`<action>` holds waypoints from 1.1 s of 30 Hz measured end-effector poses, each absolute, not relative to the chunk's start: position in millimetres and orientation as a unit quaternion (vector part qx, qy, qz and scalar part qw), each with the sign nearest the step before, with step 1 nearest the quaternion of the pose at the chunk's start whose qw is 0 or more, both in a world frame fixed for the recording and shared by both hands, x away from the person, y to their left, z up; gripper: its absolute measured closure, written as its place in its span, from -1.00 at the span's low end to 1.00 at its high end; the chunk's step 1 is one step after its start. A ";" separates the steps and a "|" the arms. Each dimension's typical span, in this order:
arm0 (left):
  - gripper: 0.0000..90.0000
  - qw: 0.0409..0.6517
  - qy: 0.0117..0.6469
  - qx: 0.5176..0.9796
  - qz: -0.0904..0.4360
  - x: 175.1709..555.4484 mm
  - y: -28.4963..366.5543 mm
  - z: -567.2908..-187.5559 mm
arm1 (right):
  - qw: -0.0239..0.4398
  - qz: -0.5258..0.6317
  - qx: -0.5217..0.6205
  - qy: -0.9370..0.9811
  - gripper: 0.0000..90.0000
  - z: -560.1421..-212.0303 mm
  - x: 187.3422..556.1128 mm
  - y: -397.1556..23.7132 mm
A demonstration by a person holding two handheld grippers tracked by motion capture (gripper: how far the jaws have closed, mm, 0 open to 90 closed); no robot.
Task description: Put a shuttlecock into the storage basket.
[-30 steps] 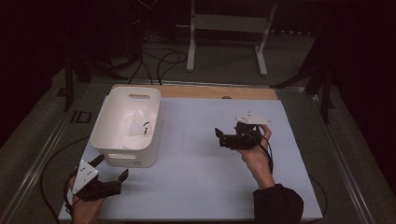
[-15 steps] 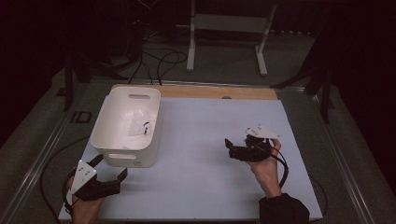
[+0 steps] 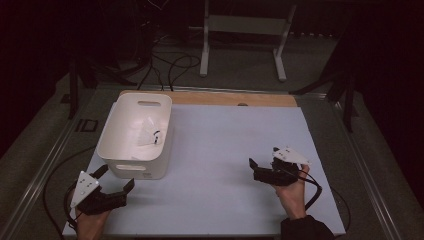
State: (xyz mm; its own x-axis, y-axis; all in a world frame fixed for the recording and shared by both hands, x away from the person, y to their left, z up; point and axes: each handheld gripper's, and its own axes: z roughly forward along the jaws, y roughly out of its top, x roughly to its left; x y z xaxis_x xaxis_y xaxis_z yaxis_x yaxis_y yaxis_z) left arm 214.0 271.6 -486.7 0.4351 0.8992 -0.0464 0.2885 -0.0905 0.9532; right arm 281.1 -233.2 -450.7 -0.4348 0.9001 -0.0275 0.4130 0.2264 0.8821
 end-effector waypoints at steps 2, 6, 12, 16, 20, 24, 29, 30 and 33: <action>-0.98 0.517 0.441 0.671 0.297 214.1 272.6 -486.0 | 0.287 0.439 0.449 0.723 -0.84 -455.1 276.3 -237.9; -0.98 0.518 0.440 0.671 0.297 214.7 272.2 -484.8 | 0.284 0.442 0.445 0.725 -0.84 -466.8 268.8 -244.8; -0.98 0.519 0.438 0.671 0.298 214.3 271.1 -484.0 | 0.290 0.468 0.435 0.713 -0.84 -466.2 259.0 -250.7; -0.98 0.521 0.438 0.669 0.298 214.0 271.1 -483.6 | 0.293 0.479 0.430 0.707 -0.84 -467.0 254.3 -251.4; -0.98 0.524 0.435 0.669 0.298 213.8 270.5 -482.9 | 0.295 0.483 0.435 0.700 -0.84 -472.5 251.9 -255.9; -0.98 0.526 0.434 0.669 0.297 214.0 269.5 -482.6 | 0.307 0.487 0.435 0.693 -0.84 -473.9 248.7 -260.8; -0.98 0.524 0.435 0.669 0.298 213.6 269.3 -483.2 | 0.318 0.491 0.431 0.688 -0.84 -473.2 247.3 -261.3; -0.98 0.524 0.435 0.669 0.298 213.6 269.3 -483.2 | 0.318 0.491 0.429 0.688 -0.84 -473.2 247.5 -261.3; -0.98 0.522 0.435 0.671 0.297 214.0 269.3 -484.1 | 0.318 0.492 0.429 0.687 -0.84 -473.6 248.3 -261.2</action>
